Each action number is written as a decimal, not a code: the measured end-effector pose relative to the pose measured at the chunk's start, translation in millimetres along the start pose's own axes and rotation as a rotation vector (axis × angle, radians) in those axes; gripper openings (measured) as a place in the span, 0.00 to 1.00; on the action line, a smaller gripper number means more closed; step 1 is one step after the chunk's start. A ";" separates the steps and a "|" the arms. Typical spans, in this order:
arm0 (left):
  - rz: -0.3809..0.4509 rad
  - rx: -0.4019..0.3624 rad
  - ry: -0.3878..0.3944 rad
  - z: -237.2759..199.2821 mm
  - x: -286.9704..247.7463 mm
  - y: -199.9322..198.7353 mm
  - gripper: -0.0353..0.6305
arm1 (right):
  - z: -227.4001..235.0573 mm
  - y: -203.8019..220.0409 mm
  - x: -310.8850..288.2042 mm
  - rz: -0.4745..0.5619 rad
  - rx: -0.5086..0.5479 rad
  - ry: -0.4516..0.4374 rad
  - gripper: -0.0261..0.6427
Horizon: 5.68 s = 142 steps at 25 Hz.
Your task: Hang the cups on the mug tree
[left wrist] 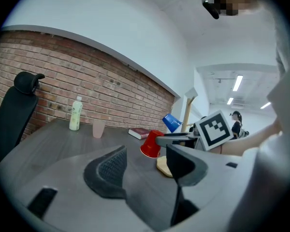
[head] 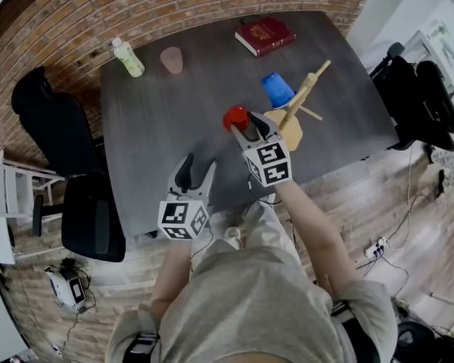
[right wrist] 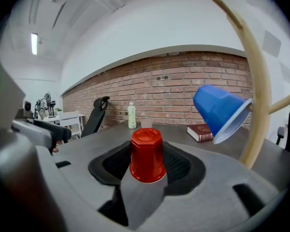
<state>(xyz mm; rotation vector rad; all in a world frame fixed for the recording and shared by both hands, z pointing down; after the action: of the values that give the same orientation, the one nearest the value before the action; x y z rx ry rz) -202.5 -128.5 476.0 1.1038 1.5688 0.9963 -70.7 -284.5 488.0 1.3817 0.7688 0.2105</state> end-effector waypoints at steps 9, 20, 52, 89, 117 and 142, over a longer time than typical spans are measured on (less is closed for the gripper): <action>0.008 -0.027 0.095 23.8 -4.5 -6.0 0.43 | 2.7 -18.7 66.2 0.071 -0.011 0.082 0.34; -0.025 -0.063 0.196 53.3 -9.9 -3.1 0.43 | 12.1 -44.2 138.7 0.176 -0.018 0.186 0.34; -0.051 -0.098 0.314 93.2 -42.1 -1.5 0.43 | 87.5 -39.7 194.8 0.229 -0.129 0.416 0.34; -0.041 -0.096 0.346 85.4 19.8 -3.0 0.29 | -5.4 12.5 218.0 0.153 -0.238 0.428 0.21; -0.010 -0.129 0.273 185.1 183.6 26.5 0.07 | -130.0 60.6 388.0 0.188 -0.169 0.291 0.04; 0.029 -0.142 0.270 251.3 266.1 55.6 0.07 | -180.9 93.0 469.7 0.211 -0.158 0.207 0.04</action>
<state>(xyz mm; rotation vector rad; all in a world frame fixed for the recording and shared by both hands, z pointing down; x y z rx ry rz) 11.7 165.9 408.8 0.9252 1.6681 1.2990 198.0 143.1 404.4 1.3020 0.7584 0.5753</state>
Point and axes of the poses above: the fingertips, and each gripper's own axes: x backward along the fingers, z to its right, y out of its underside, the point moved 8 cm from there along x, backward along the fingers, and after that the axes turned 3 degrees about -z, right-handed, at the moved point
